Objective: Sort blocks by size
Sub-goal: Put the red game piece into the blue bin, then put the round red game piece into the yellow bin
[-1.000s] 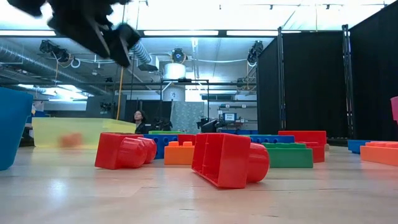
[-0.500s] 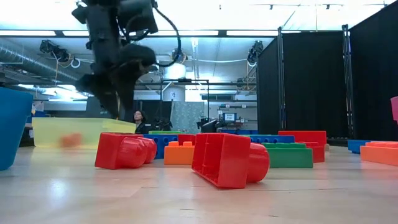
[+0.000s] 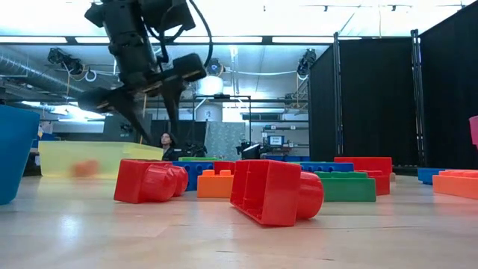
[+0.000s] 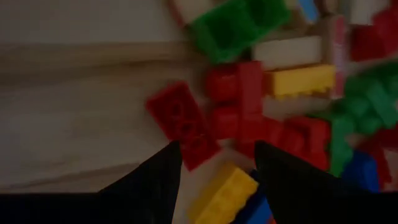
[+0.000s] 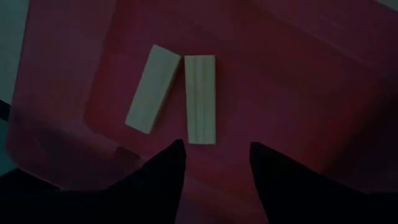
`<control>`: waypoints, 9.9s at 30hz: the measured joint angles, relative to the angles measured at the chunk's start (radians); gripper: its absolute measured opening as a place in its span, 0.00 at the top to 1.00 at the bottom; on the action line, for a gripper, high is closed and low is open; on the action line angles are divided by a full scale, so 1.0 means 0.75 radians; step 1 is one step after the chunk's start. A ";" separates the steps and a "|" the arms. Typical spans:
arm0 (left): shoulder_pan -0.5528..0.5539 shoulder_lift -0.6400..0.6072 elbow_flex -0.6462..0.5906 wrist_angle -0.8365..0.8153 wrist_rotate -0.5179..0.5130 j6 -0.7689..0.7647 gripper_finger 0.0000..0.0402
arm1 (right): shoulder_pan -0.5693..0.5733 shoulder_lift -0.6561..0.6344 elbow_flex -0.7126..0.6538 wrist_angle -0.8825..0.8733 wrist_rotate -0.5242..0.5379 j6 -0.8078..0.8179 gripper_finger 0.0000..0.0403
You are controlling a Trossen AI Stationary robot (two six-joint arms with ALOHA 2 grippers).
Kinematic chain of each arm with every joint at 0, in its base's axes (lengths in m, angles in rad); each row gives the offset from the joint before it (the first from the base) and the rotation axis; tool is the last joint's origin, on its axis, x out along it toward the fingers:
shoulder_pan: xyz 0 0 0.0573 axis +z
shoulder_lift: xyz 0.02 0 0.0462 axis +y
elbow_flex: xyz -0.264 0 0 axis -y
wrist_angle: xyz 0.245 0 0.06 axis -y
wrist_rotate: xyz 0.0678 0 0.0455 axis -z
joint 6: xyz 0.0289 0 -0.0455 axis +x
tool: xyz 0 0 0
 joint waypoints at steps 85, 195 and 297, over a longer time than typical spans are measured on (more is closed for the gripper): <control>-0.963 -0.250 -0.001 0.091 0.162 0.719 0.67 | -0.061 0.001 -0.001 -0.209 0.094 -0.321 0.59; -0.487 -0.221 0.332 -0.327 -0.207 0.982 0.48 | -1.215 0.002 -0.392 0.596 -0.081 -2.168 0.20; -0.491 -0.928 0.542 -0.073 -0.737 1.575 0.48 | -1.733 1.420 1.524 1.553 -0.270 -2.216 0.32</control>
